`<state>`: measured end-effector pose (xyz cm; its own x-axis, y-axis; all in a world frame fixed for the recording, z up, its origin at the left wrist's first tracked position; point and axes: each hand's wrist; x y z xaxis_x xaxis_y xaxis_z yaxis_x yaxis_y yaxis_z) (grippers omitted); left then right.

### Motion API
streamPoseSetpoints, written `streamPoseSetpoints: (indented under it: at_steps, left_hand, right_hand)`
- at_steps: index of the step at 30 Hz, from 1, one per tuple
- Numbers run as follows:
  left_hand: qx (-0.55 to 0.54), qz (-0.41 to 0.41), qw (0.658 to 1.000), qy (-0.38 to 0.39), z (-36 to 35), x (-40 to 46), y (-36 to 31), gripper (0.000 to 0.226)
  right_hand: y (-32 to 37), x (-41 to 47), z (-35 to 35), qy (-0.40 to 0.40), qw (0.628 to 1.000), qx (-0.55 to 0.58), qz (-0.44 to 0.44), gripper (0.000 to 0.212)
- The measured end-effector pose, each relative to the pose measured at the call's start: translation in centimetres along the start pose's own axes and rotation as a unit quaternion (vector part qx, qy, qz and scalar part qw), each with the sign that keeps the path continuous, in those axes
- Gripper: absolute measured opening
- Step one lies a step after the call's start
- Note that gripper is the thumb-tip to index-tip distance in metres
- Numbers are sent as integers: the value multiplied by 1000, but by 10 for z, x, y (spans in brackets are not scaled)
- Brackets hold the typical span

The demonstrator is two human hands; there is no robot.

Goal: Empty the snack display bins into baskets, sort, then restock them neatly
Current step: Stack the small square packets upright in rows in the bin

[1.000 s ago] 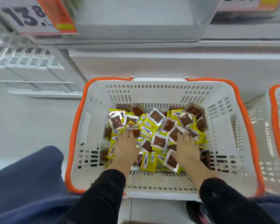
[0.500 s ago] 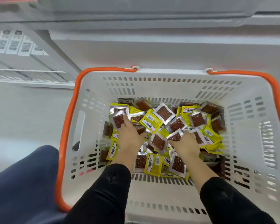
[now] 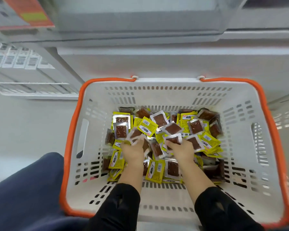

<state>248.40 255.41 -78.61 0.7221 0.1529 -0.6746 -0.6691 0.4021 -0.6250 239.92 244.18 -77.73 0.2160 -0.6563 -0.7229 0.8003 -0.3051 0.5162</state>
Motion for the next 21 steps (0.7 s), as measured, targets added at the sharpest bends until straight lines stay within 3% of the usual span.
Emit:
streamPoseSetpoints:
  at_steps: [2, 6, 10, 13, 17, 21]
  left_hand:
    - [-52, 47, 997, 15, 6, -12, -3, 53]
    - [-142, 63, 987, 31, 17, -45, -9, 79]
    - [-235, 39, 970, 47, 32, -78, -13, 68]
    - [-275, 8, 961, 28, 49, -104, -25, 63]
    - [-286, -123, 949, -48, 79, -133, -47, 42]
    - [-216, -316, 923, 19, 88, -168, -60, 17]
  right_hand:
    - [6, -11, 10, -3, 993, 111, -34, 28]
    - [15, -40, 23, 39, 951, 295, -84, 63]
    - [17, -81, 34, 115, 916, 382, -54, 39]
    - [20, -110, 42, 127, 898, 421, -27, 38]
    - [27, -138, 53, 138, 887, 440, 14, 35]
    - [34, -164, 57, 162, 890, 422, 57, 29]
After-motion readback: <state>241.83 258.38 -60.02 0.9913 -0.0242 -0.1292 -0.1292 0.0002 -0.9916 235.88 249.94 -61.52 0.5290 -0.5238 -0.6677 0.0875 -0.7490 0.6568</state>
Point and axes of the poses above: each hand's wrist, its own x-axis towards the middle knuckle, its own z-axis out of the back of the hand, y = z × x, and after that the axes turned 4 degrees about -z, right-handed
